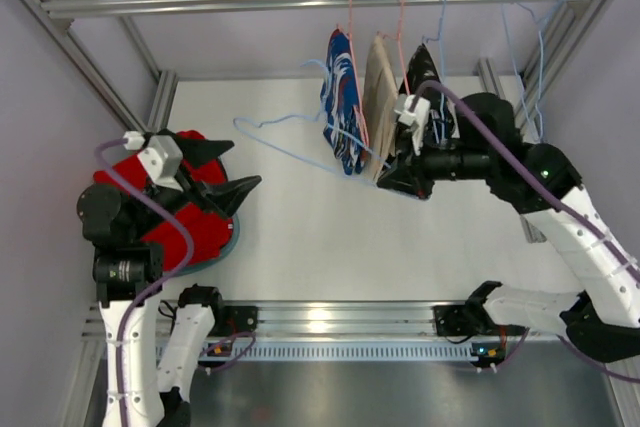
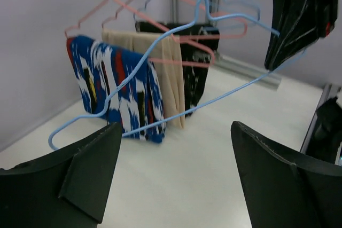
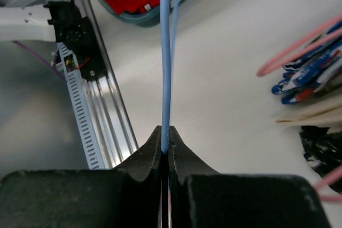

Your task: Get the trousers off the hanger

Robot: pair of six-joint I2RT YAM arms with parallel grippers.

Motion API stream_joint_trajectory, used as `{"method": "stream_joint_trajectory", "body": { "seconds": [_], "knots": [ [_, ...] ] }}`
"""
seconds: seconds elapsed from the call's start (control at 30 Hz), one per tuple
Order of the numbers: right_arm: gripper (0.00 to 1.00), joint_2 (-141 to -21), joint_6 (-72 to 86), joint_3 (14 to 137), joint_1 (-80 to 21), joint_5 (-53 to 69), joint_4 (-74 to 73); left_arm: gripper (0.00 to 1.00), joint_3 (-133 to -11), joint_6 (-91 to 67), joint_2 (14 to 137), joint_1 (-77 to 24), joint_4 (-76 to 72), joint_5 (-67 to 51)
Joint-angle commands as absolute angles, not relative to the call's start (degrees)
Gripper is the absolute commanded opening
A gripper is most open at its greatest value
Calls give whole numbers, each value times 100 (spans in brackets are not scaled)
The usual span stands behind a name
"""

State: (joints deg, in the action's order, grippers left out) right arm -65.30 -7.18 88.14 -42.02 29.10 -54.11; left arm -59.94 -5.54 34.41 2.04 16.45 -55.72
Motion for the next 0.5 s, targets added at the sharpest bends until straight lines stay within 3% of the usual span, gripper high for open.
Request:
{"method": "stream_joint_trajectory", "body": {
  "seconds": [0.0, 0.07, 0.2, 0.47],
  "knots": [
    [0, -5821, -492, 8868, -3666, 3085, -5142, 91, -6239, -3179, 3445, 193, -667, -4862],
    [0, -5565, -466, 8842, -3263, 3129, -5133, 98, -6459, -3655, 3559, 193, -869, -4668],
    [0, -4758, -141, 8930, -2445, 3129, -5028, 98, -6416, -4016, 3595, 202, -1037, -4456],
    [0, -3219, -183, 9105, -414, 1636, -5605, 99, -5959, -3692, 3366, 193, -1011, -4403]
  ]
}}
